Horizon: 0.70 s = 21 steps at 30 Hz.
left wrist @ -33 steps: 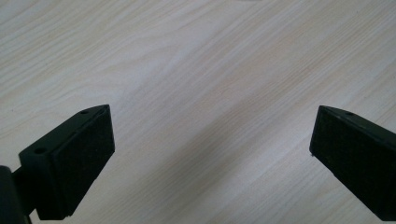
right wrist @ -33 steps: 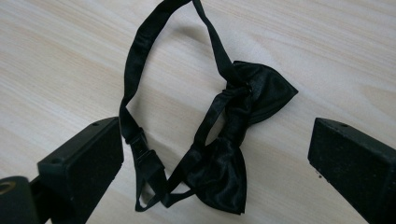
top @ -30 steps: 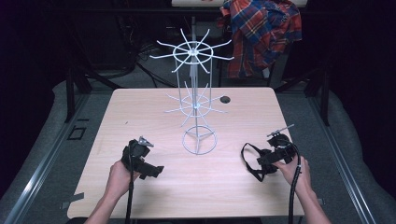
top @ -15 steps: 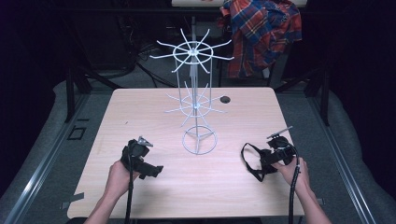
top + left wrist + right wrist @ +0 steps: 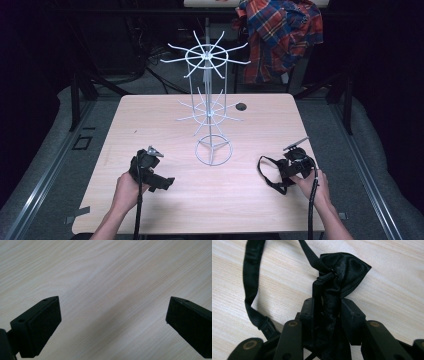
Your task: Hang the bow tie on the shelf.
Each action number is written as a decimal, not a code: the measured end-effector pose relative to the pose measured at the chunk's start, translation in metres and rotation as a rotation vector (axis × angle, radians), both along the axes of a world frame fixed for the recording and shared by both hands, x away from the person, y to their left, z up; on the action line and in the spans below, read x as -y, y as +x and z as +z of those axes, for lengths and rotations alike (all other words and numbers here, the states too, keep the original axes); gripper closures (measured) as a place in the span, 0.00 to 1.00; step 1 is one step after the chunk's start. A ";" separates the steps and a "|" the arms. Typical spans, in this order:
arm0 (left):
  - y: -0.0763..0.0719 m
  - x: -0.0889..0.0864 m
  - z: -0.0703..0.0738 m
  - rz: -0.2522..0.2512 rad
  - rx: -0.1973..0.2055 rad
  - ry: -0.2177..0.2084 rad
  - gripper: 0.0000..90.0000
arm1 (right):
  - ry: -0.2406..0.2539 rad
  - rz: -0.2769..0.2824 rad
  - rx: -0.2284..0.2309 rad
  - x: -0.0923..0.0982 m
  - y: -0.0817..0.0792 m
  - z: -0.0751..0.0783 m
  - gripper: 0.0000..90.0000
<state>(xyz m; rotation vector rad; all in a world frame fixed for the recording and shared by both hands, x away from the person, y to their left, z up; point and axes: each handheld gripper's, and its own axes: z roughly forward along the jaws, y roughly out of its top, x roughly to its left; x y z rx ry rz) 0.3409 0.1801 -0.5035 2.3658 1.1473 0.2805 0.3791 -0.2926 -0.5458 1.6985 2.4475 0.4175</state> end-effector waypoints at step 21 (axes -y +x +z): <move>-0.001 0.000 0.001 -0.008 0.000 -0.005 0.00 | -0.028 0.035 0.048 -0.001 -0.003 0.010 0.83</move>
